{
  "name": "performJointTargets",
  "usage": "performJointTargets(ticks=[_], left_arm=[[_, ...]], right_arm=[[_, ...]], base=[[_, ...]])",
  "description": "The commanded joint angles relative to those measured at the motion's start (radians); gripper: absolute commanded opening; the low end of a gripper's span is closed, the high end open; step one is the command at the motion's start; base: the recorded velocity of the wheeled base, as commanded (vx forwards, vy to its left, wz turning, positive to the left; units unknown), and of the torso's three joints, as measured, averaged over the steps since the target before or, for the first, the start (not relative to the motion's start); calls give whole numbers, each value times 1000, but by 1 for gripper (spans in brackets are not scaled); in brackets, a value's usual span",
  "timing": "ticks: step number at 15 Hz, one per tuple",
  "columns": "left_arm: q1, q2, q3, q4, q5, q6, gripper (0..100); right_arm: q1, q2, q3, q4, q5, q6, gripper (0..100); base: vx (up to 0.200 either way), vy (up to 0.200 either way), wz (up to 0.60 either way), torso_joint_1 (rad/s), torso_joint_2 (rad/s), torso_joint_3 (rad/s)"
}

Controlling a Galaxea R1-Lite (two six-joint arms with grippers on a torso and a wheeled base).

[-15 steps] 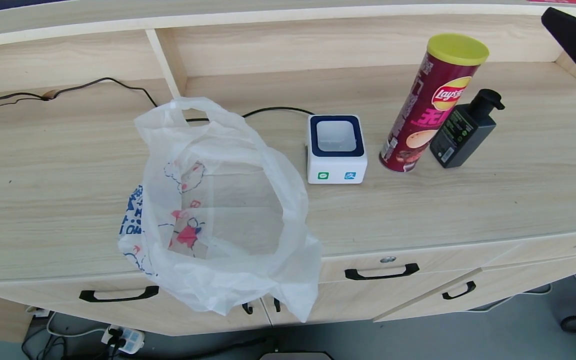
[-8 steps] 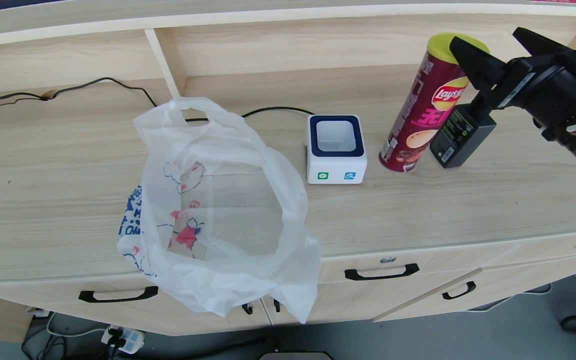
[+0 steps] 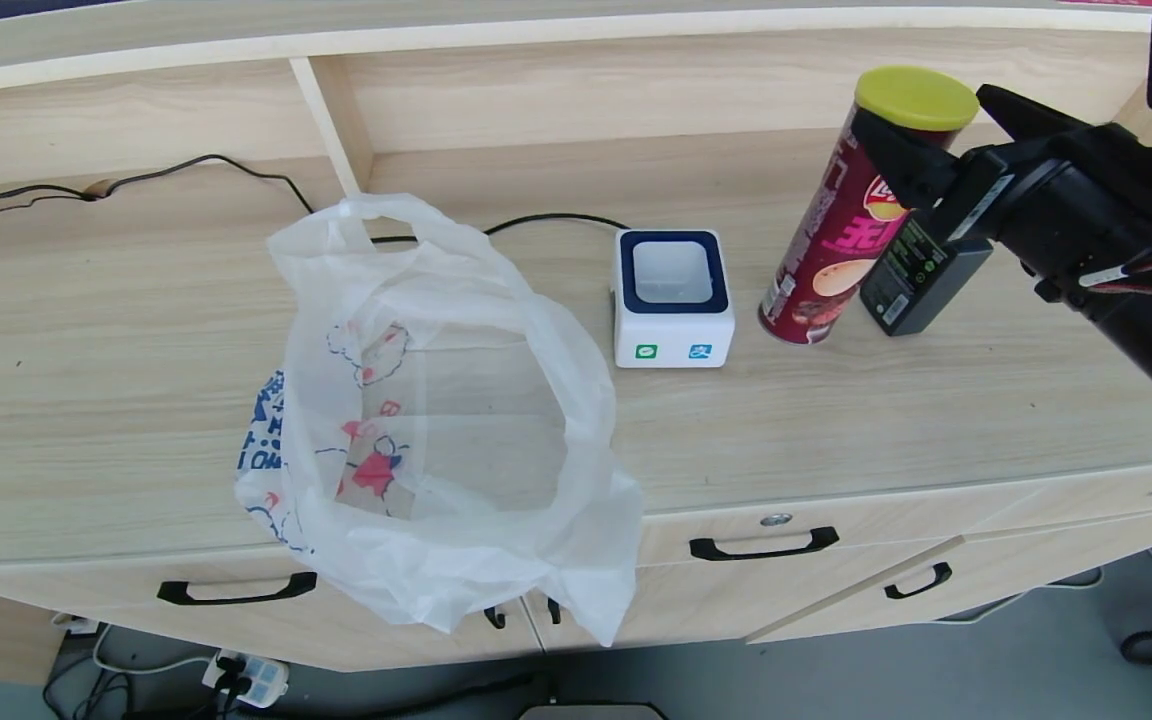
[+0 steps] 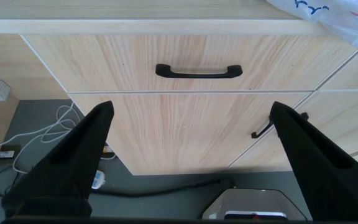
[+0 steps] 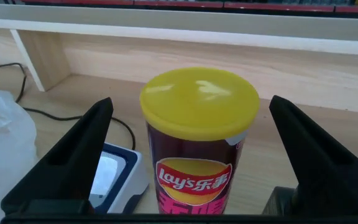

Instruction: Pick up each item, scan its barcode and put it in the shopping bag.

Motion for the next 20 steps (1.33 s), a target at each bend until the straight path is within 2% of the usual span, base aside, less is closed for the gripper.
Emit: performJointTargets(ticks=[1,10,12,14,20], left_arm=[[0,2,0,-1,0,0,100],[0,2,0,-1,0,-1,100],[0,2,0,-4,0,-3,100],[0,2,0,-5,0,-3,100],[0,2,0,-5,0,-3,100]], right_arm=[[27,13,2,-7,-5,-7,100],[39,87,15,-56,-32,4,100],[38,131,19,-119,-68,18,100],[38,143,22,-125,-106,21,100],[26,156,87,-145,-112,28,100]], base=[[0,0,0,0,0,0],[0,0,0,0,0,0],[0,0,0,0,0,0],[0,0,0,0,0,0],[0,0,0,0,0,0]])
